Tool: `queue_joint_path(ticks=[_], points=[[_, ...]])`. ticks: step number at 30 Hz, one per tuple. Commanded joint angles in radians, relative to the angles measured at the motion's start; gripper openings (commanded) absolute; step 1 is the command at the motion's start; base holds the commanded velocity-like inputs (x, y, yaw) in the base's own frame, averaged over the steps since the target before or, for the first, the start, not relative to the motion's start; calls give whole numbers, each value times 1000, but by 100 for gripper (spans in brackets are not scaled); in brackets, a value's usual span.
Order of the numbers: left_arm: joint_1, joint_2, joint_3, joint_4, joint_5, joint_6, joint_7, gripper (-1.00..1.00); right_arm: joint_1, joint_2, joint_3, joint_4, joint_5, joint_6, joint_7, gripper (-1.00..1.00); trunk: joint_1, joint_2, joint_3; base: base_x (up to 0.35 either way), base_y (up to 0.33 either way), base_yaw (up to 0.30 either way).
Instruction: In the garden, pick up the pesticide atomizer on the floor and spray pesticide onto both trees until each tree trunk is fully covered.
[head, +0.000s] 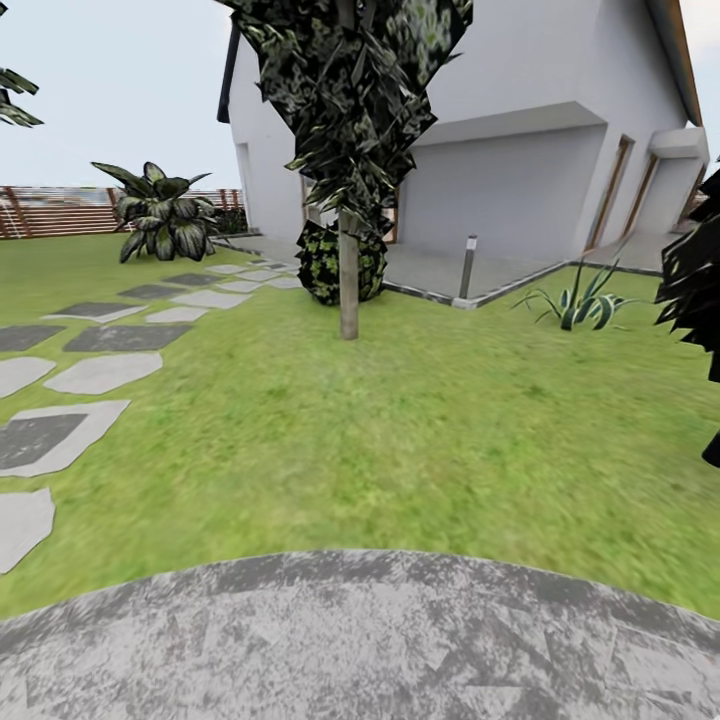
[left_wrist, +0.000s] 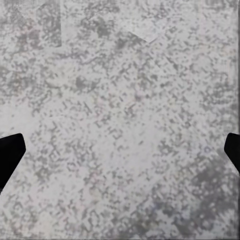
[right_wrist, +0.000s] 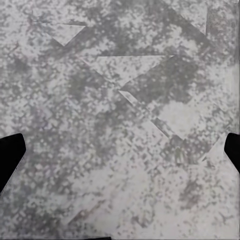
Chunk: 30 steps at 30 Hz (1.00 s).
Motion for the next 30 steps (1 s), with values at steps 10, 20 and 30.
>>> queue_joint_path(ticks=[10, 20, 30], points=[[-1, 0, 0, 0, 7, -3, 1, 100, -1, 0, -2, 0, -2, -3, 0, 100, 0, 0, -1, 339, -80, 0], [-1, 0, 0, 0, 7, -3, 0, 100, -1, 0, -2, 1, -2, -2, 2, 100, 0, 0, -1, 339, -29, 0], [-1, 0, 0, 0, 7, -3, 0, 100, -1, 0, 0, 3, -2, -2, 2, 100, 0, 0, -1, 339, -1, 0]])
